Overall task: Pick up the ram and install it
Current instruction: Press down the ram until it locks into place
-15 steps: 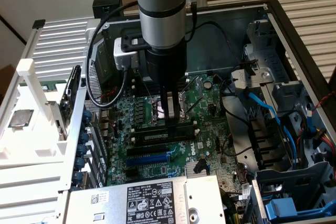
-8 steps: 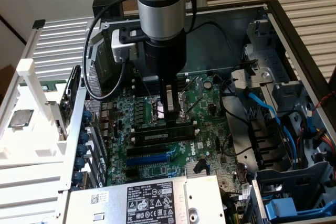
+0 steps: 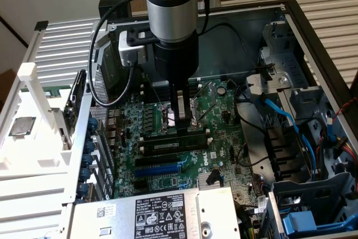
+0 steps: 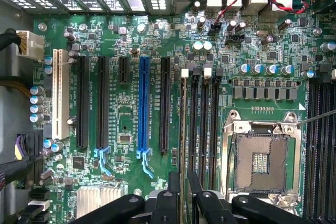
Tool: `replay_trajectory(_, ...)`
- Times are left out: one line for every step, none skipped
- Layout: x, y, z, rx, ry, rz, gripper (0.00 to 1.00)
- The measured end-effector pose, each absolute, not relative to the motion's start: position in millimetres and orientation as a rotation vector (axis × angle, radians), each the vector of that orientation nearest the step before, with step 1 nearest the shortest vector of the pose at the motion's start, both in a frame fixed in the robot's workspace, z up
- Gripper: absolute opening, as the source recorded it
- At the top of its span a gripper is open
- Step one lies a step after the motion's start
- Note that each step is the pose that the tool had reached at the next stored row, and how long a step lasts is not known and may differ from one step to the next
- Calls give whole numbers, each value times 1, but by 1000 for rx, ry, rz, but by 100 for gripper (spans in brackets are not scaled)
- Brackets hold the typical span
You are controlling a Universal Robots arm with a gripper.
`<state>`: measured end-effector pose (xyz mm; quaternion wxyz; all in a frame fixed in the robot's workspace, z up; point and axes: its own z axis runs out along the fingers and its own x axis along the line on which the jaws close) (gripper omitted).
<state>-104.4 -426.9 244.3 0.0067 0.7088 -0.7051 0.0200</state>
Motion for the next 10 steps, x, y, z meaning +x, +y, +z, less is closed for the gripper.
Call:
replay_trajectory(-104,-427,244,2218,-2206,63,21)
replay_trajectory(-104,-427,244,2218,-2205,63,21)
replay_trajectory(-104,-427,244,2218,-2205,63,21)
replay_trajectory(-104,-427,244,2218,-2205,63,21)
replay_trajectory(-104,-427,244,2219,-2205,63,21)
replay_trajectory(-104,-427,244,2219,-2204,63,21)
replay_trajectory(-104,-427,244,2219,-2204,63,21)
replay_trajectory(-104,-427,244,2220,-2204,63,21)
replay_trajectory(-104,-427,244,2220,-2203,63,21)
replay_trajectory(-104,-427,244,2220,-2203,63,12)
